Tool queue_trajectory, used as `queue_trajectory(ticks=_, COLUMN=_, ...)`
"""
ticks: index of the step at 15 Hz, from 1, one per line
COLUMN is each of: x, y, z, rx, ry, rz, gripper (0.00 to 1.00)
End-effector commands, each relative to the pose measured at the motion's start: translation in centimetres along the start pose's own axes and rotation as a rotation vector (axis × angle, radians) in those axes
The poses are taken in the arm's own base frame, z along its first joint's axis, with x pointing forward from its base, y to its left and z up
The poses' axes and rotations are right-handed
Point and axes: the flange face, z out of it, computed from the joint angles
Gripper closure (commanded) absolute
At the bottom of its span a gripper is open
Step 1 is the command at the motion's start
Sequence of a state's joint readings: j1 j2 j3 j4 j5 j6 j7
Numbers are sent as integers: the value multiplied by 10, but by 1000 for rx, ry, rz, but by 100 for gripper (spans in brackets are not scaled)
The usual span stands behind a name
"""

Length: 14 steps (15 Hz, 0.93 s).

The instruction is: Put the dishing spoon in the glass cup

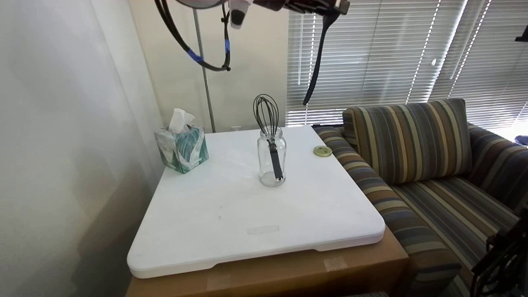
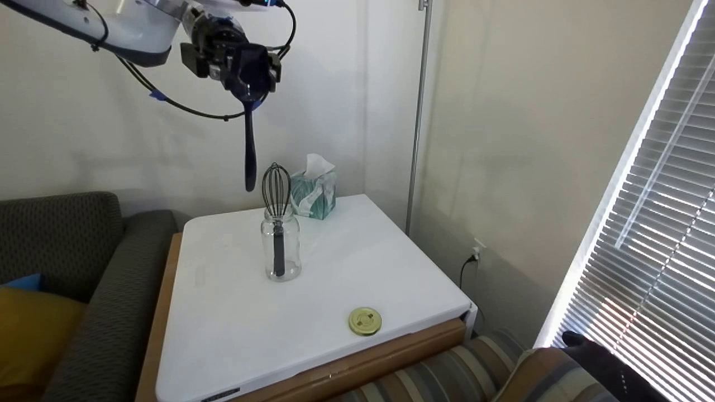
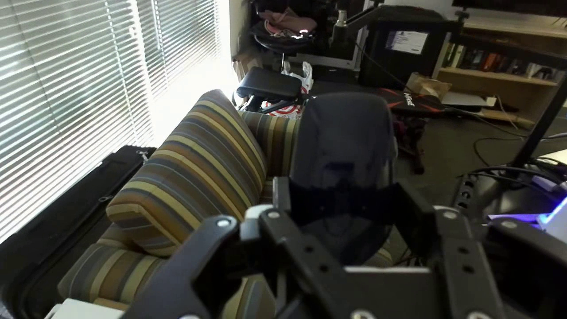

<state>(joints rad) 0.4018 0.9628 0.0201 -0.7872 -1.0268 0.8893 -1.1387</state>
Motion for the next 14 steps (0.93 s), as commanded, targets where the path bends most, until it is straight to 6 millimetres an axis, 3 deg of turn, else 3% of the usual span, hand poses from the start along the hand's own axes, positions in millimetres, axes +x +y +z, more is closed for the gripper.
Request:
queue_trajectory(ticks=1, x=31, y=6, z=-6, rx=-68, ry=12, rz=-25, gripper=67)
queue_trajectory(ticks=6, x=68, y=0, z=-20, rx=-159, ry=-41, rz=-8, gripper=67)
queue_trajectory(ticks=14, x=76, y=8, z=-31, rx=-269, ry=-40, rz=141, gripper=67)
